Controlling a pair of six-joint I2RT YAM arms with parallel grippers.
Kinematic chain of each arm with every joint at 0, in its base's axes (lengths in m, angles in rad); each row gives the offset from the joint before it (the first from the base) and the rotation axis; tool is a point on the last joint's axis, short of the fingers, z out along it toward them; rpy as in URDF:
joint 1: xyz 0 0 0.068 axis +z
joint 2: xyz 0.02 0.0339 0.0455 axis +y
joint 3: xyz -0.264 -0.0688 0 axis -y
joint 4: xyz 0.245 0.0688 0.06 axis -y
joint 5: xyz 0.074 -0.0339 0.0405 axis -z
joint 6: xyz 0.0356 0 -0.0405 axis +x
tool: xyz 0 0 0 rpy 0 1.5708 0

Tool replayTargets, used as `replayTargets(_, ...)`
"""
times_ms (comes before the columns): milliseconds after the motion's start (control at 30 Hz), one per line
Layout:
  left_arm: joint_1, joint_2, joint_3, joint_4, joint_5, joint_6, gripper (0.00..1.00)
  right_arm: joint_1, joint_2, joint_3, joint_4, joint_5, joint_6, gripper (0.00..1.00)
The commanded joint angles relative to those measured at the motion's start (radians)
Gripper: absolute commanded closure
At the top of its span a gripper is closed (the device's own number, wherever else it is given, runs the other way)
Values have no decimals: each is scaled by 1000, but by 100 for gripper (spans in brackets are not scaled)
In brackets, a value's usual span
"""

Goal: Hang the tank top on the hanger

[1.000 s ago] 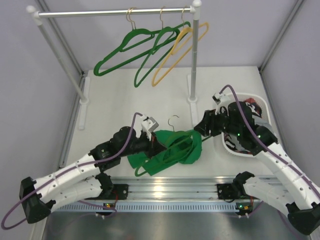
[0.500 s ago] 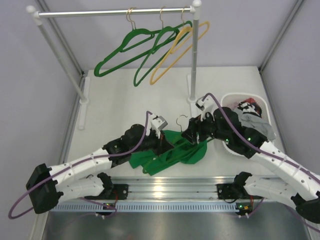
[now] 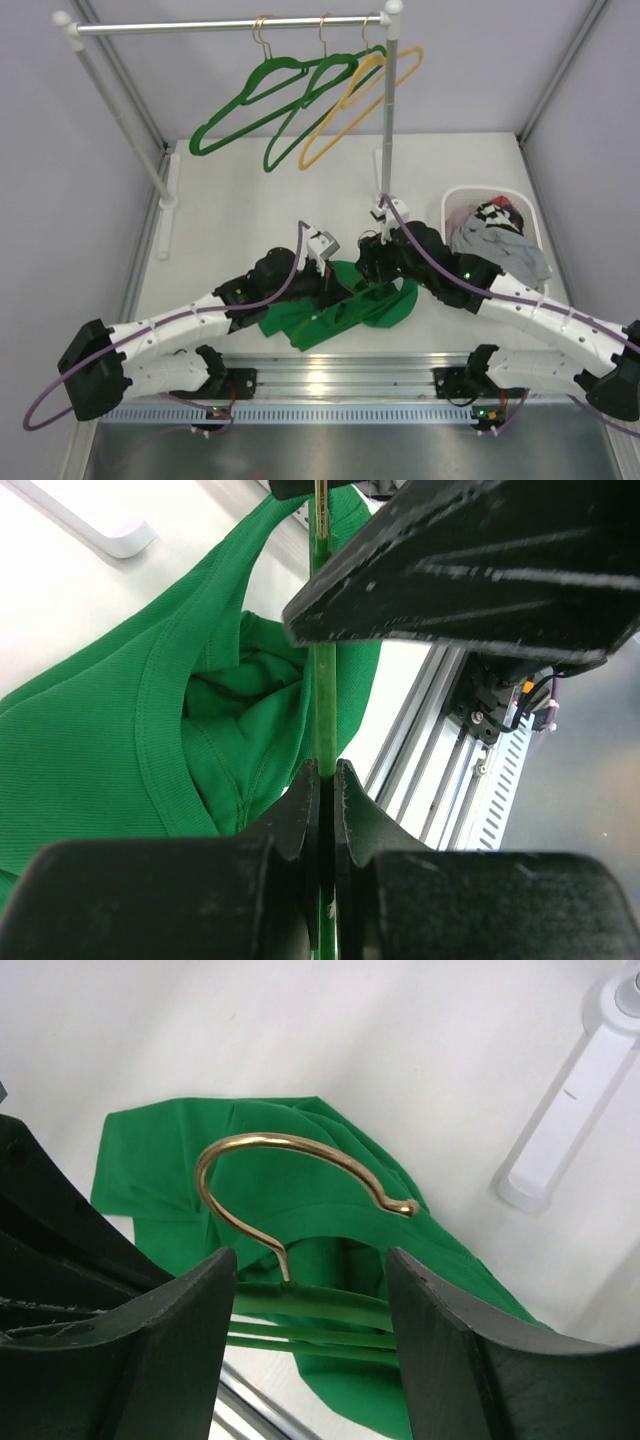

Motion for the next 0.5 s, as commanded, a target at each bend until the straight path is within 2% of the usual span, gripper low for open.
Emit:
replayTargets(0,-4,19,1,177,56,-19,100,41,25,43,29,116,12,40)
replayTargets(233,-4,22,-28,289,72,-43,100,62,56,76,-18,195,20,50)
replayTargets(467,-4,-79,-46,228,24,-33,100,84,73,119,-32,206,21,52)
